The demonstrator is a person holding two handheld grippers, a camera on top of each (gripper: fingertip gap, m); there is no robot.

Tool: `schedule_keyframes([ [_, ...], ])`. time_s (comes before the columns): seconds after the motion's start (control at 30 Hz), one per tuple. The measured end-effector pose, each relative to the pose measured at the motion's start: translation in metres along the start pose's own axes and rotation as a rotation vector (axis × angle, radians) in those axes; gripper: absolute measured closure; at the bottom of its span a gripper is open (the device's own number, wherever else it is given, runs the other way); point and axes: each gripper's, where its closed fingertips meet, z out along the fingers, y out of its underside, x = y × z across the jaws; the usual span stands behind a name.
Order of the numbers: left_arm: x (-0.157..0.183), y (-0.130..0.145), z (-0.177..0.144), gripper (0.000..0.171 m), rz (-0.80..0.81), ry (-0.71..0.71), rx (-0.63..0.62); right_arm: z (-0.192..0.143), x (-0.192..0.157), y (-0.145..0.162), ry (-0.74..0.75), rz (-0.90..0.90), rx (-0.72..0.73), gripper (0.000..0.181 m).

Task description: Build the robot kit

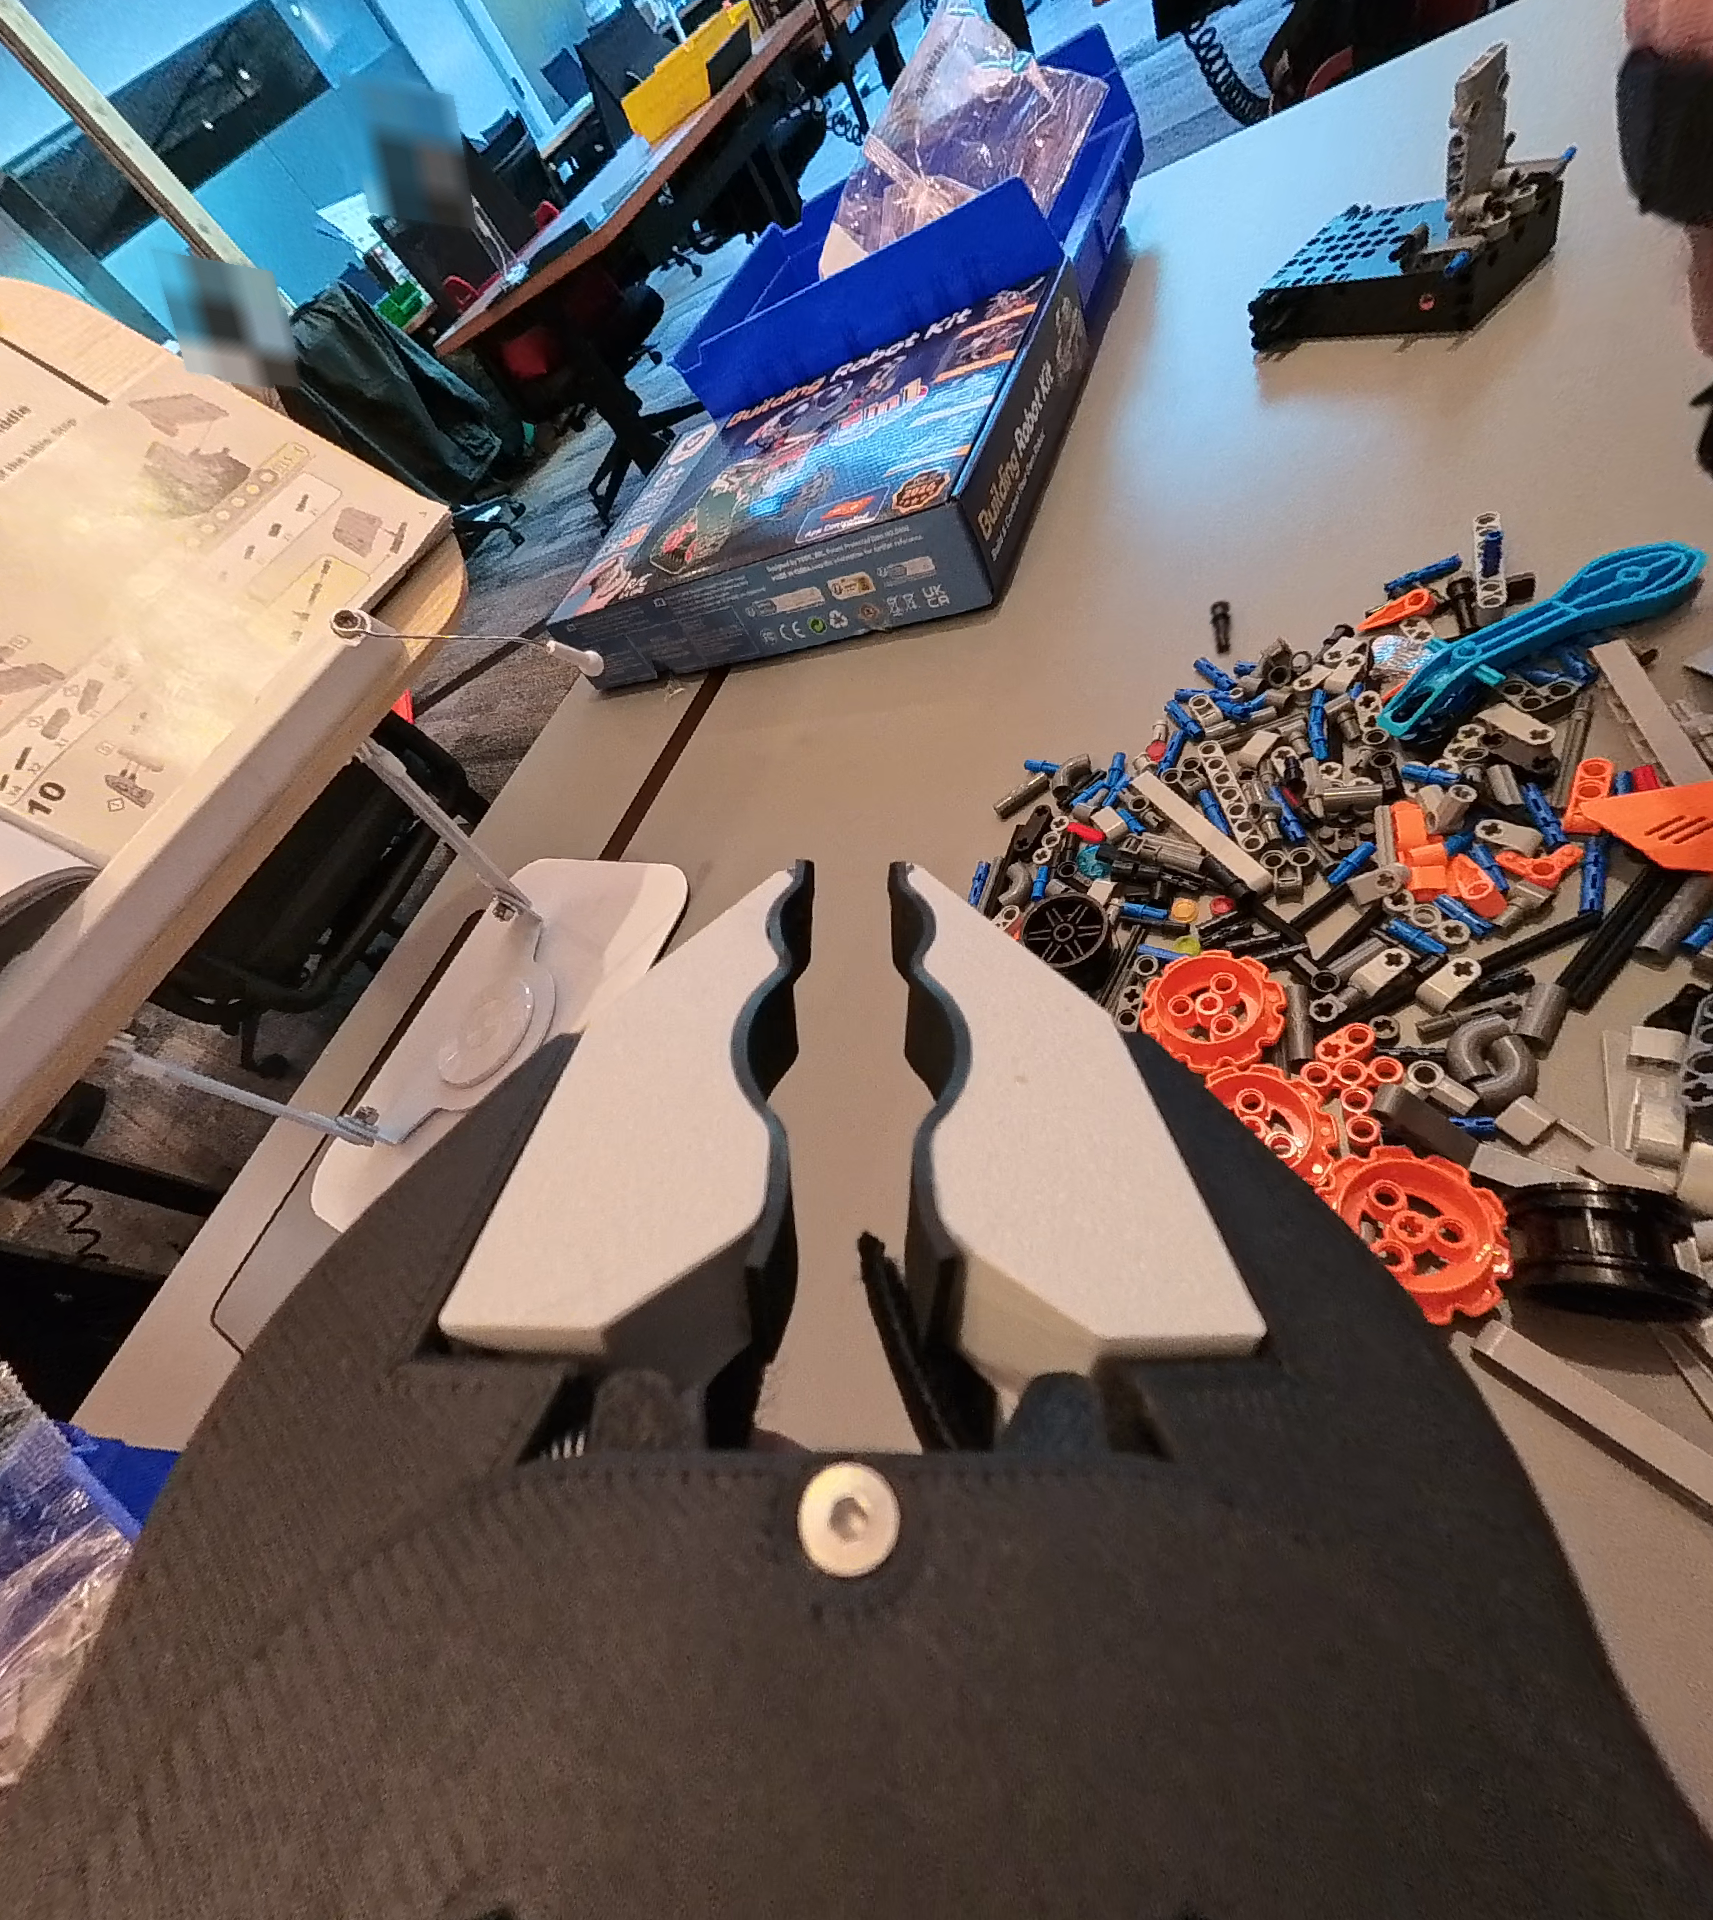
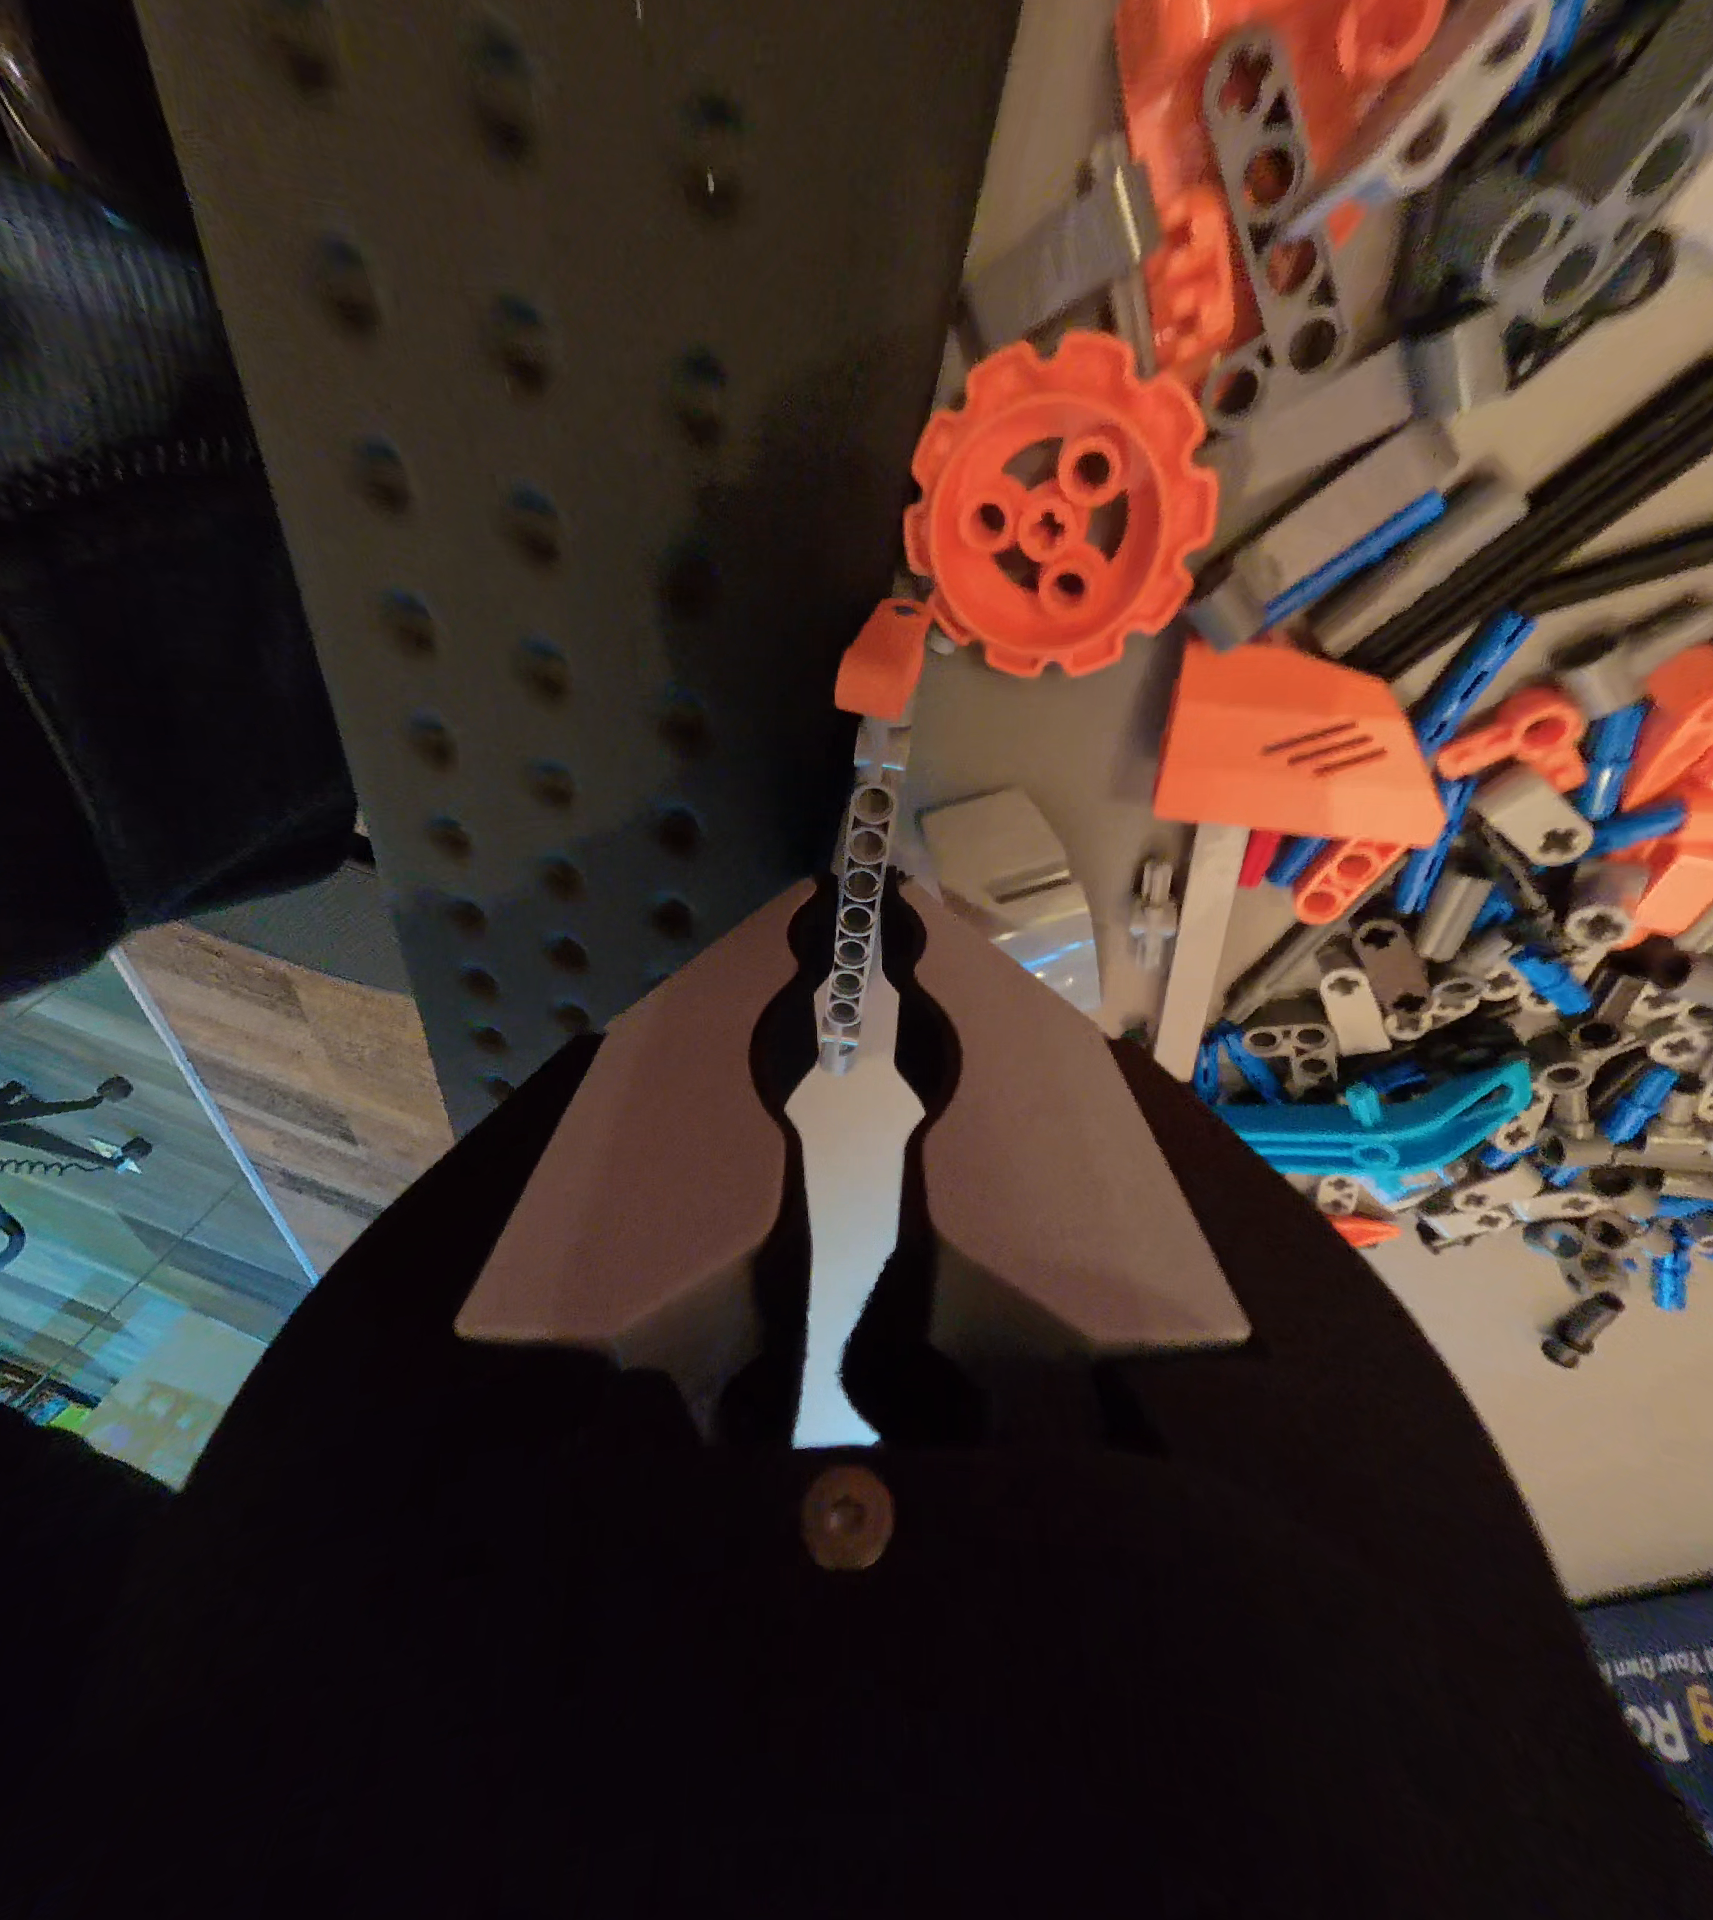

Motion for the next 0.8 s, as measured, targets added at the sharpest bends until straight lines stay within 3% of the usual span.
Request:
schedule_keyframes([
  [0.3, 0.001, 0.000, 0.000, 0.159, 0.005, 0.000, 0.000, -0.009, 0.020, -0.026, 0.043, 0.038, -0.009, 0.176],
  [0.67, 0.001, 0.000, 0.000, 0.159, 0.006, 0.000, 0.001, -0.021, 0.063, -0.020, 0.108, 0.116, 0.024, 0.176],
  [0.8, 0.000, 0.000, -0.001, 0.159, 0.006, -0.001, 0.001, -0.025, 0.053, -0.016, 0.085, 0.099, 0.021, 0.176],
])
